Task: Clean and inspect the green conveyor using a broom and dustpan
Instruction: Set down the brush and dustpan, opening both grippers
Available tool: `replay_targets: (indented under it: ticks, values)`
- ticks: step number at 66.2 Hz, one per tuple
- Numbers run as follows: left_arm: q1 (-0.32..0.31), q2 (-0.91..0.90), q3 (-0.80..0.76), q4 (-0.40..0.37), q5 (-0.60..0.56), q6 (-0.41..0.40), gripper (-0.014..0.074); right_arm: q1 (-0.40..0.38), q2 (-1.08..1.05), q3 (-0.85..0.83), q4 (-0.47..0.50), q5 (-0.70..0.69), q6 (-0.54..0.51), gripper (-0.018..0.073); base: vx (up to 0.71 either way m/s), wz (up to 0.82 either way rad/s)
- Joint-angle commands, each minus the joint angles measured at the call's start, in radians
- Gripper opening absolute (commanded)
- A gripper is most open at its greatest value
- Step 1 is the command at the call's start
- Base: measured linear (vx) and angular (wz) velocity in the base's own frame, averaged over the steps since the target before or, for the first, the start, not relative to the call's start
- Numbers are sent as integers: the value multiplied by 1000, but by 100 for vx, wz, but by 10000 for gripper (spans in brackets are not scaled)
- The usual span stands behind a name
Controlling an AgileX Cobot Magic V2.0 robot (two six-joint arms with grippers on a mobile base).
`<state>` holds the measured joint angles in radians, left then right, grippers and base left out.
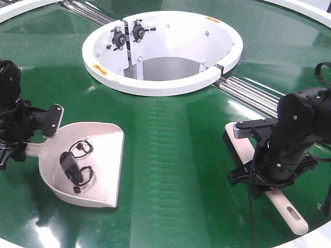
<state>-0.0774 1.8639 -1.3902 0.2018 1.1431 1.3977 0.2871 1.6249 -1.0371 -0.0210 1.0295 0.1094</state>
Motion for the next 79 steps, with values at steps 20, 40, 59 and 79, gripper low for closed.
replay_targets:
  ticks: [20,40,59,79]
  values:
    - [-6,-48,-27,-103,6,-32,3,-7,-9,-25,-71,-10,3,3,0,0]
    - [-6,-46,-26,-124,30,-45,27,-7,77,-27,-77,-19,28,83,0,0]
    - [-6,-46,-26,-148,51,-68,150,-7,86,-27,-77,-28,28,316,0,0]
    - [-6,-55,-26,-147,35,-131,363,-7,65,-27,-81,-40,28,476,0,0]
